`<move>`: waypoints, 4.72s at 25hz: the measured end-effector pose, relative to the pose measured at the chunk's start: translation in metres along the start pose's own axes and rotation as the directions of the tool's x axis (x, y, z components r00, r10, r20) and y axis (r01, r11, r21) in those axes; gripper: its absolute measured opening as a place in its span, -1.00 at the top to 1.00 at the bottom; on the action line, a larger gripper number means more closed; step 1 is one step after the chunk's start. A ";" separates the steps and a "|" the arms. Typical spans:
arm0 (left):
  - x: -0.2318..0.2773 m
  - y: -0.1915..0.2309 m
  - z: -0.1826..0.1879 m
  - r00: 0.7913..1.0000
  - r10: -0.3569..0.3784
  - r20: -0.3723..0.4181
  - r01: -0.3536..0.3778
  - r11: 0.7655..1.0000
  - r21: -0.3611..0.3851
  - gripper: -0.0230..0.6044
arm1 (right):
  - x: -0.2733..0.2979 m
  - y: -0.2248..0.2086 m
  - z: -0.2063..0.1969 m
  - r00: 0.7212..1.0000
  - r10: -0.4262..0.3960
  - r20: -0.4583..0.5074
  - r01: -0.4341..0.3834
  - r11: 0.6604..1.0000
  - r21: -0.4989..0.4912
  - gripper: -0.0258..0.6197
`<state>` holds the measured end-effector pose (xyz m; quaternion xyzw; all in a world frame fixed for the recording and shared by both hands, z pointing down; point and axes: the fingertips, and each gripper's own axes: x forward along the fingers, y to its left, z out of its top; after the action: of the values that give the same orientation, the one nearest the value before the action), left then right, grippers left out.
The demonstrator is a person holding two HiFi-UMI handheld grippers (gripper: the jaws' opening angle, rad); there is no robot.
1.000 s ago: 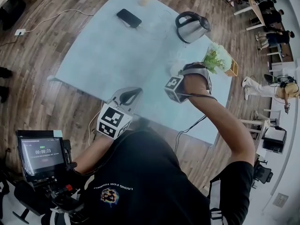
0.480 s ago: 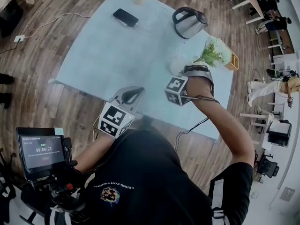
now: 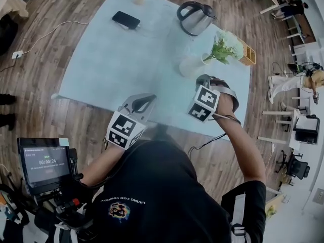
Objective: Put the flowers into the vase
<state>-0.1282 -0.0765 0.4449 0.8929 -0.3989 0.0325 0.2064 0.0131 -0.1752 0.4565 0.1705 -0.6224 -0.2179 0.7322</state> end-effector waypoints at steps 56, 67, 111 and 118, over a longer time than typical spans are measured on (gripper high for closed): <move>0.055 -0.079 0.029 0.997 -0.077 -0.001 0.076 0.987 -0.141 0.90 | -0.116 0.046 -0.099 0.361 -0.812 0.458 -0.930 -0.281 0.235 0.86; 0.049 -0.100 0.027 0.991 -0.105 0.084 0.131 0.889 -0.439 0.90 | -0.132 0.055 -0.087 0.312 -0.781 0.540 -0.950 -0.257 0.177 0.86; 0.005 -0.233 -0.050 0.990 -0.062 0.129 0.120 0.848 -0.515 0.90 | -0.170 0.192 -0.141 0.260 -0.754 0.604 -0.962 -0.255 0.096 0.86; -0.023 -0.282 -0.082 0.989 -0.057 0.139 0.121 0.848 -0.516 0.90 | -0.195 0.248 -0.158 0.245 -0.760 0.602 -0.966 -0.244 0.086 0.86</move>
<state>0.0694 0.1403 0.4175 0.8211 -0.3622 -0.1395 0.4185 0.1699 0.1349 0.3956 0.3266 -0.7632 0.4889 -0.2679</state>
